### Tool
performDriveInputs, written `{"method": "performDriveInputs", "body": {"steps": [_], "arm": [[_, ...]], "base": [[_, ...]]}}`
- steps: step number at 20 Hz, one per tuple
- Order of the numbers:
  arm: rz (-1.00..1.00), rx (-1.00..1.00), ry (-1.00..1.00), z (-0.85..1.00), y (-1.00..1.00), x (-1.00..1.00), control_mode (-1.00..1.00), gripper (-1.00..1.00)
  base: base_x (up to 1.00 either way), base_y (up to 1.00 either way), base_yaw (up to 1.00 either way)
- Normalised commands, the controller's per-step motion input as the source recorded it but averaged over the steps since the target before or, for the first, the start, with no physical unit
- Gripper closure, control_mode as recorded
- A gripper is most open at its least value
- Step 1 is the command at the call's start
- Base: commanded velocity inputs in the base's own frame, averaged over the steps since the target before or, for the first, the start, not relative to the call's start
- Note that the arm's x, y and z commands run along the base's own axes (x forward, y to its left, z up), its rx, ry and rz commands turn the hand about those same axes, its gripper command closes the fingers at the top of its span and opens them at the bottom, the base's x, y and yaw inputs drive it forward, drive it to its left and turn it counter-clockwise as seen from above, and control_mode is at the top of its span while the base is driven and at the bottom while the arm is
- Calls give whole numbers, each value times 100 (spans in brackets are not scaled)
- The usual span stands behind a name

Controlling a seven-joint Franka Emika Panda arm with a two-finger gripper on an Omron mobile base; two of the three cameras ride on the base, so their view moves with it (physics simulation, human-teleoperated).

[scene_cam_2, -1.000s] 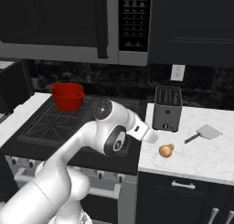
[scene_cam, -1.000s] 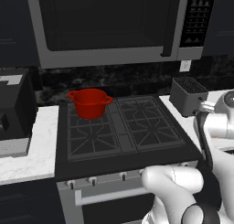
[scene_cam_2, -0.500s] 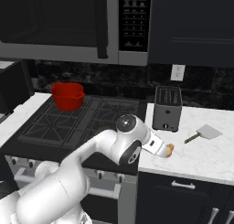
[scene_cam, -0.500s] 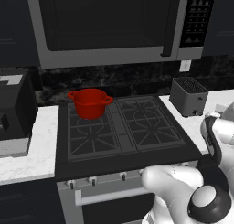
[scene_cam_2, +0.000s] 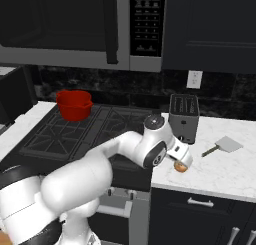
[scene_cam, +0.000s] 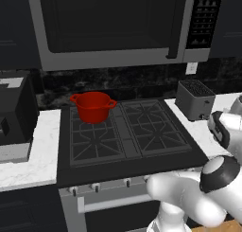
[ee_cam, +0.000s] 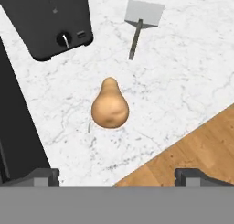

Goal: Put the squash and garlic in the pot. Retrieve the spatula and lightly stir the vegetables in the pot.

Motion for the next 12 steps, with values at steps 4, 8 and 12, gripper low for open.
{"method": "performDriveInputs", "body": {"steps": [4, 8, 12], "arm": [[3, 2, 11, -48, -11, 43, -100, -100], [3, 4, 5, -49, -26, 47, -100, -100], [3, 4, 2, -35, -36, 40, -100, -100]], "base": [[0, 0, 0], [0, 0, 0], [0, 0, 0]]}}
